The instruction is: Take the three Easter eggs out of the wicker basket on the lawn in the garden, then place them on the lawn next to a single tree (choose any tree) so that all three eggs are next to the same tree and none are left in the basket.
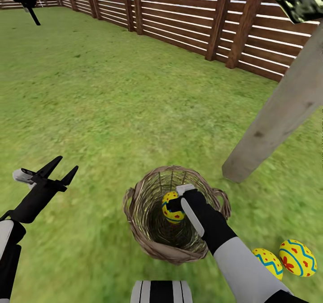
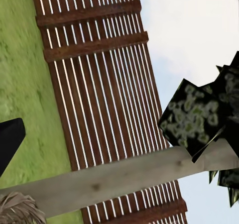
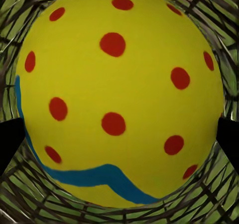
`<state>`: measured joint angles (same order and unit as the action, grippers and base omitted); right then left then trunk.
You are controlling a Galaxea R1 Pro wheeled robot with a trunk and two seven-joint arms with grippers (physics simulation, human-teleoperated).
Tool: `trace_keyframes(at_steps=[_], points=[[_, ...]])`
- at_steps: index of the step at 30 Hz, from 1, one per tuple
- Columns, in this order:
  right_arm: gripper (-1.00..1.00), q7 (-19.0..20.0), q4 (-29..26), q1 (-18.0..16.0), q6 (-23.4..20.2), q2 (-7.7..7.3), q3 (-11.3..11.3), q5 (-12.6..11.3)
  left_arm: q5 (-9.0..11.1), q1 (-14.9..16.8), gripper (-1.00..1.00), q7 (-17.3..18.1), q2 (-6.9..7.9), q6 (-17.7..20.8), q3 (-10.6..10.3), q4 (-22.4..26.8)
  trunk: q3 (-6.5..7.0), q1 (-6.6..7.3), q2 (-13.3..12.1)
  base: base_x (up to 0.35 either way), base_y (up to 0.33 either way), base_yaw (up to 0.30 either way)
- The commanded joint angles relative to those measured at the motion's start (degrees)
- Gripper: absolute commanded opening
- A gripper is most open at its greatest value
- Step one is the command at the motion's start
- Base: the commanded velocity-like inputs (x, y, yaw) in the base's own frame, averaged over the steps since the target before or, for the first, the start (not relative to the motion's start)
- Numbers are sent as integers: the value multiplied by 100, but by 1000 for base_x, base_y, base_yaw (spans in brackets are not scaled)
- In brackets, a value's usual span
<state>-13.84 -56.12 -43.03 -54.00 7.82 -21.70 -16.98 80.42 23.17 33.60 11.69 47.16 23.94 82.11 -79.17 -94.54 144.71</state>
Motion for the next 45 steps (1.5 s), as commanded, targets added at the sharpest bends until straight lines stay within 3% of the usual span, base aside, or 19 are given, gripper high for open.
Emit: trace_keyframes(at_steps=[1, 26, 30, 32, 34, 36, 38, 42, 45], points=[[-100, -57, -4, -3, -11, -1, -10, -60, 9, 3, 100, 6, 0, 30, 5, -2, 19, 3, 0, 0, 0, 0], [-100, -40, -24, -3, -36, -61, 15, -77, 2, 3, 100, 2, -16, 30, -21, 7, 573, 68, -34, 0, 0, 0], [-100, -31, -186, -3, -269, -61, 8, -90, 0, 3, 100, -2, -10, 30, -21, 7, 662, 78, -39, 0, 0, 0], [-100, -31, -277, -3, -309, -66, 2, -346, 0, 3, 100, -3, -9, 30, -21, 7, 706, 83, -42, 0, 0, 0], [-100, -31, -308, -3, -331, -156, -21, -915, 2, 3, 100, -3, -9, 30, -21, 7, 750, 88, -44, 0, 0, 0], [-100, -31, -470, -3, -340, -282, -34, -1290, 1, 3, 100, -3, -9, 30, -21, 4, 794, 93, -47, 0, 0, 0], [-100, -31, -692, -3, -369, -406, -33, -1396, 4, 3, 100, -3, -9, 30, -16, -1, 839, 99, -50, 0, 0, 0], [-100, -31, -765, 1, -374, -505, -25, -1419, 1, 3, 100, -3, -9, 30, -13, -2, 927, 109, -55, -170, 0, 0], [-100, -31, -865, -1, -375, -598, -19, -1583, 2, 3, 100, -3, -9, 30, -13, -2, 994, 117, -59, -303, 0, 0]])
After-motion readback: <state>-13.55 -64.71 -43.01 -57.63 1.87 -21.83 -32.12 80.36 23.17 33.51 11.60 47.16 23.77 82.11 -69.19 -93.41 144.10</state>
